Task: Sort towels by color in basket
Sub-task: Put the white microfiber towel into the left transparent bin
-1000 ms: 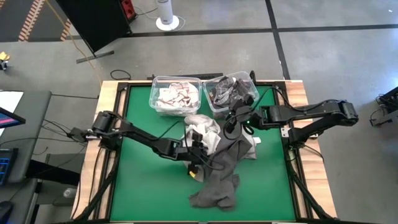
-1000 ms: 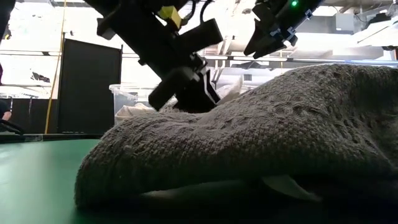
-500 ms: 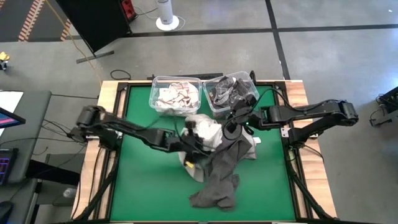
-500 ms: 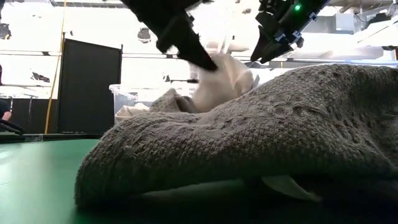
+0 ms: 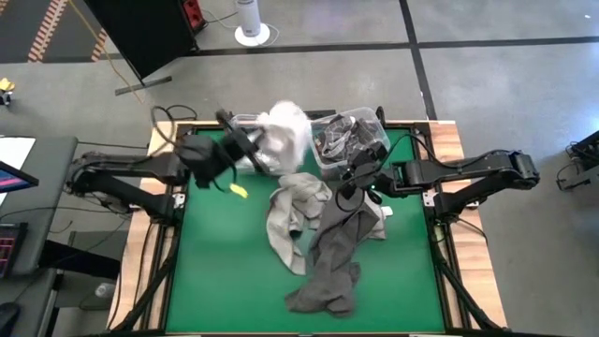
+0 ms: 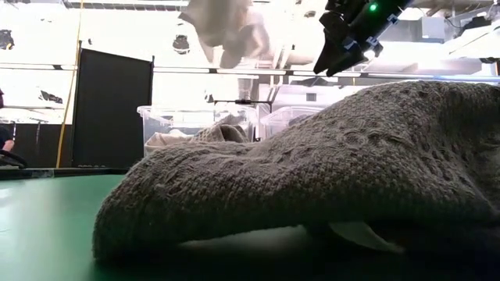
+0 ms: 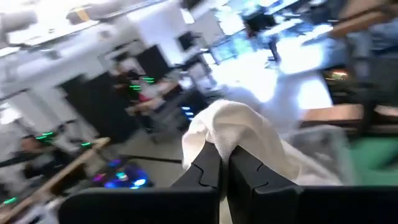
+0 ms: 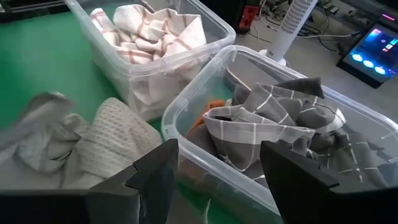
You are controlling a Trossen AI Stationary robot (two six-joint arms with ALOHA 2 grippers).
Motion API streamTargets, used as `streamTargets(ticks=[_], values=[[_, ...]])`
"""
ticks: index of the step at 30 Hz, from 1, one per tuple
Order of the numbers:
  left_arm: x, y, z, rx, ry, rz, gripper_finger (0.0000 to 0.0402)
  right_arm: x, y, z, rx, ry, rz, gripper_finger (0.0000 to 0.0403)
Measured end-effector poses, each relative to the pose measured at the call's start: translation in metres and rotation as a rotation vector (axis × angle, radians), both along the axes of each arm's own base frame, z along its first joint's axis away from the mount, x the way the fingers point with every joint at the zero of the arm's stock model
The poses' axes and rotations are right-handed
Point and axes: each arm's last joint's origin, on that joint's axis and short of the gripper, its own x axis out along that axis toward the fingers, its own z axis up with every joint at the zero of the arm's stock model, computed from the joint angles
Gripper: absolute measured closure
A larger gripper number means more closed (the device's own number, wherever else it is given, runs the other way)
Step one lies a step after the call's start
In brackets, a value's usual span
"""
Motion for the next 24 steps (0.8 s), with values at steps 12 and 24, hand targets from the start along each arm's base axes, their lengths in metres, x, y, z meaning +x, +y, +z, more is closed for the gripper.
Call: streamTargets(ticks=[12,24], values=[[-0.012,0.073,-0.040,-0.221,0.275,0.035,0.0401,0.000,0.001,0.000,-0.001,-0.004,0.004,0.0143],[0.030,0.152,-0.138,-0.480,0.621,0.017,0.0401,0.001,0.003,0.001,0.000,-0.016,0.014,0.0143]])
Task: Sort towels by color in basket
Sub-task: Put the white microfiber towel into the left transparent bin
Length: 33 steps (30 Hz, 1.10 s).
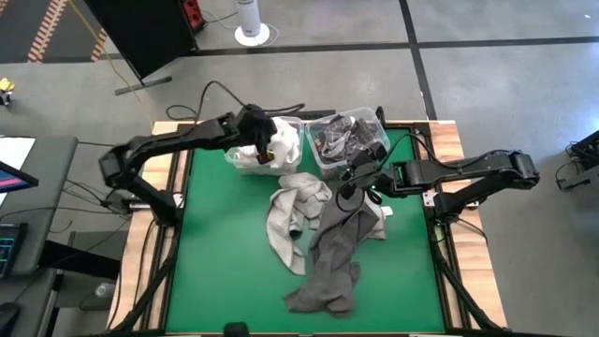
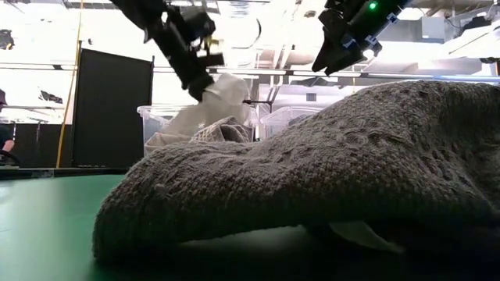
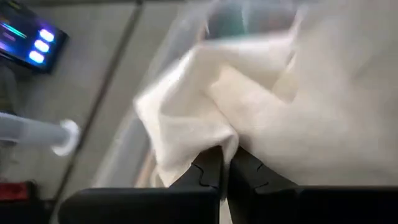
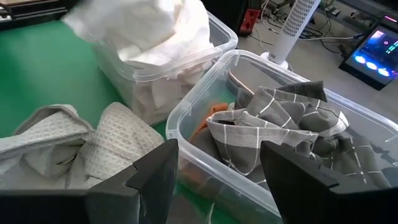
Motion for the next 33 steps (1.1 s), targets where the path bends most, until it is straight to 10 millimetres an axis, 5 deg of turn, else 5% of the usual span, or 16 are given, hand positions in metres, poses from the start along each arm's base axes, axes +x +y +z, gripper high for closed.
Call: streamTargets(ticks=[5,15,20,27,33], values=[[0.001,0.021,-0.029,-0.195,-0.030,0.112,0.0401,0.000,0.004,0.000,0.000,0.001,0.016,0.0143],[-0.006,0.042,-0.033,-0.459,-0.373,0.566,0.0375,0.000,0.008,0.000,0.001,0.001,0.032,0.0143],[0.001,0.041,-0.046,-0.525,-0.342,0.548,0.0332,0.000,0.009,0.000,0.002,0.000,0.035,0.0143],[0.014,0.042,-0.095,-0.720,-0.222,0.564,0.0243,0.000,0.010,0.000,-0.003,0.004,0.046,0.0143],[0.016,0.042,-0.126,-0.779,-0.065,0.561,0.0225,0.002,0.014,0.002,-0.022,0.003,0.075,0.0143]])
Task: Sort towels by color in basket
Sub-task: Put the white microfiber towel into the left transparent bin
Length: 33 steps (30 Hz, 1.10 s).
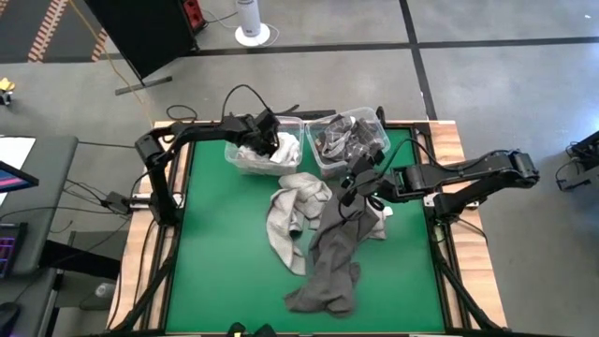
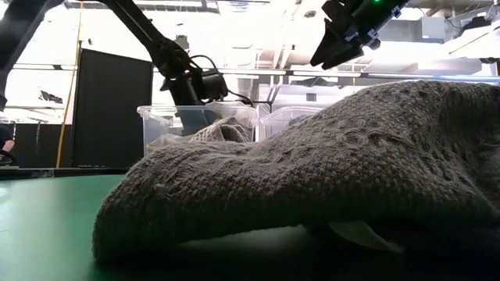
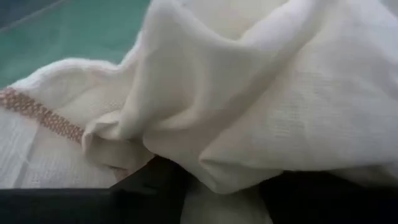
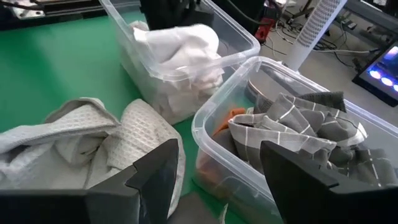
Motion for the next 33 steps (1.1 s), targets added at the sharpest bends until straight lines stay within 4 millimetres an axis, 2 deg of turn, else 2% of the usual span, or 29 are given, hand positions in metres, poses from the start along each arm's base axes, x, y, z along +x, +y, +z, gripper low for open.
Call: streamTargets(ticks=[3,6,11,15,20,26,30,33], values=[[0.001,0.001,0.010,0.038,-0.010,-0.045,0.0225,0.001,0.000,0.001,-0.005,-0.008,0.004,0.0143],[0.004,0.003,0.035,0.139,-0.019,-0.077,0.0226,0.001,-0.001,0.002,-0.005,-0.019,0.002,0.0143],[0.002,0.005,0.100,0.394,-0.082,-0.071,0.0226,0.001,-0.002,0.002,-0.005,-0.018,-0.004,0.0143],[-0.004,0.002,0.133,0.456,-0.121,-0.092,0.0213,0.001,-0.002,0.001,-0.005,-0.014,-0.004,0.0143],[-0.015,-0.006,0.186,0.546,-0.200,-0.093,0.0179,0.001,-0.002,0.001,-0.005,-0.013,-0.002,0.0143],[-0.016,-0.011,0.208,0.574,-0.227,-0.098,0.0156,0.001,-0.003,0.001,-0.006,-0.014,-0.007,0.0143],[-0.011,-0.019,0.202,0.565,-0.211,-0.158,0.0155,0.001,-0.007,0.001,-0.006,-0.014,-0.024,0.0143],[-0.010,-0.021,0.199,0.537,-0.222,-0.136,0.0155,0.001,-0.009,0.001,-0.006,-0.013,-0.032,0.0143]])
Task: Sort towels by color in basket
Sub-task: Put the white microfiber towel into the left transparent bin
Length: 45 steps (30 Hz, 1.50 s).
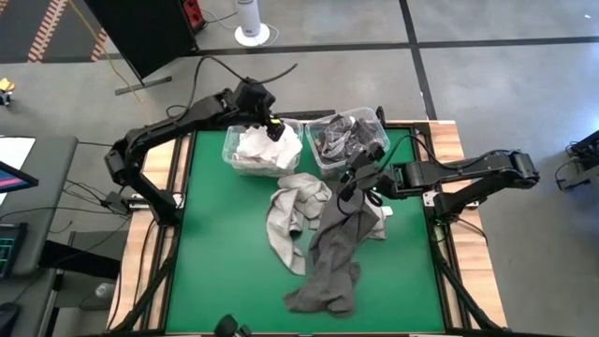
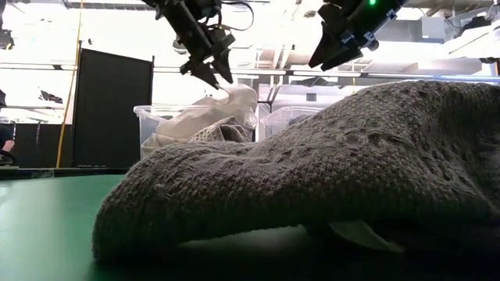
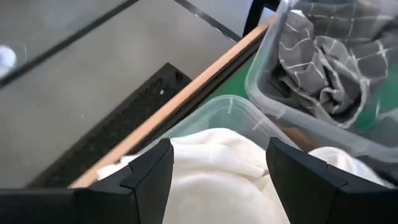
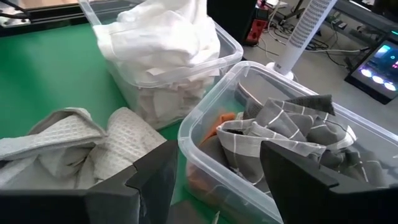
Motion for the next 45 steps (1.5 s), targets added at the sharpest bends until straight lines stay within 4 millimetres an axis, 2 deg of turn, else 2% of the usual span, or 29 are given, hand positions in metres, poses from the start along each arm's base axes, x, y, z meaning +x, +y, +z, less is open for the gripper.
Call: streamTargets(ticks=[7,11,15,22,27,33,37,40,45], values=[[0.000,-0.003,-0.004,-0.141,-0.063,0.083,0.0155,0.000,0.000,0.000,0.005,0.001,-0.005,0.0143],[0.010,-0.016,-0.014,-0.217,-0.032,0.028,0.0155,0.000,-0.002,0.000,0.005,0.001,-0.010,0.0143],[0.025,-0.027,-0.020,-0.210,-0.023,-0.022,0.0155,0.000,-0.002,0.000,0.005,0.001,-0.011,0.0143],[0.045,-0.011,-0.072,-0.261,0.152,0.011,0.0155,0.000,-0.001,0.000,0.005,0.001,-0.006,0.0143],[0.049,0.008,-0.117,-0.347,0.307,0.045,0.0155,0.000,0.005,-0.001,0.006,0.001,0.015,0.0143],[0.055,0.018,-0.158,-0.387,0.435,0.048,0.0154,-0.002,0.009,-0.002,0.012,0.015,0.026,0.0143],[0.059,0.018,-0.171,-0.395,0.470,0.033,0.0154,-0.003,0.009,-0.004,0.024,0.027,0.015,0.0143],[0.059,0.018,-0.171,-0.392,0.478,0.017,0.0154,-0.004,0.009,-0.005,0.035,0.033,0.006,0.0143],[0.052,0.013,-0.149,-0.364,0.455,-0.010,0.0154,-0.005,0.009,-0.006,0.045,0.036,-0.004,0.0143]])
